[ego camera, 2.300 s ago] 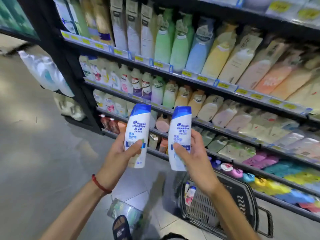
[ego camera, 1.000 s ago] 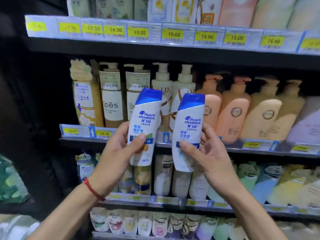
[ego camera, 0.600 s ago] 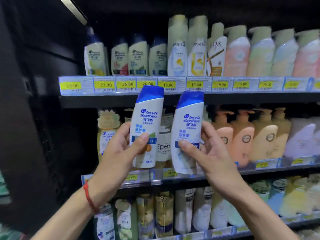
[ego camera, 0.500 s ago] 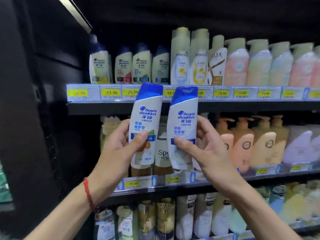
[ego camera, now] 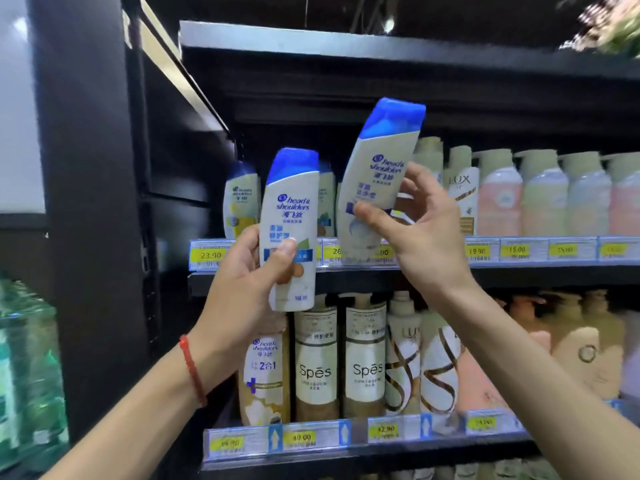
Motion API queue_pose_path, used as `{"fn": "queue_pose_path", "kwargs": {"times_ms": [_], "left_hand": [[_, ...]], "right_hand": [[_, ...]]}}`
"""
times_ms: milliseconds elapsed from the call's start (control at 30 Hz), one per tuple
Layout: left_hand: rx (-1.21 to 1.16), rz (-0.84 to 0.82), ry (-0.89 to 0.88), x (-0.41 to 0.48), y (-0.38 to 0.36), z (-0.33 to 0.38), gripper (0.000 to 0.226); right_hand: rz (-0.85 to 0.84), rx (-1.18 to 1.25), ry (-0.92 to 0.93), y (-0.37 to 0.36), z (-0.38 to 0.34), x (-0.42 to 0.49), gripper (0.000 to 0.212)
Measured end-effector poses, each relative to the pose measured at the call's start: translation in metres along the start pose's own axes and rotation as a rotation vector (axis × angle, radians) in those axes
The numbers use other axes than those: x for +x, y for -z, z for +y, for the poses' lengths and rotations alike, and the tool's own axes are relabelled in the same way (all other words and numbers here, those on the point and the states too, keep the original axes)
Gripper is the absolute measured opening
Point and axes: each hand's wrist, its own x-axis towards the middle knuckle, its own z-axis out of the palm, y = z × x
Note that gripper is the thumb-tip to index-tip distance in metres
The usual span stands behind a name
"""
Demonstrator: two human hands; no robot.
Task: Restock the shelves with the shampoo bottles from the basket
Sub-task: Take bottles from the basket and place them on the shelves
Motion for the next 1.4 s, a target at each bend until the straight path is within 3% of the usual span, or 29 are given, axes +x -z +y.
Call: {"fn": "queue_pose_path", "kwargs": {"times_ms": [233,433,733,1033,1400], "left_hand": [[0.048,-0.001,-0.037,0.012,0.003,0.009,0.026],[0.081,-0.025,-0.038,0.014,0.007,0.009,0.035],[0.050,-0.034,-0.021,0.015,0.004,0.005,0.033],[0.058,-0.035,-0.016,0.014,0.003,0.003,0.029],[0.043,-0.018,0.016,0.014,0.002,0.002,0.026]], "right_hand": [[0.014,-0.243,0.138,-0.012,0.016,0.039,0.057],[-0.048,-0.384,0.020,-0.007,0.039,0.045,0.055],[-0.120,-0.590,0.003,-0.007,0.039,0.041,0.059],[-0.028,-0.769,0.098,-0.004,0.036,0.033,0.063],[0.026,-0.838,0.073,-0.001,0.042,0.030,0.067]]}}
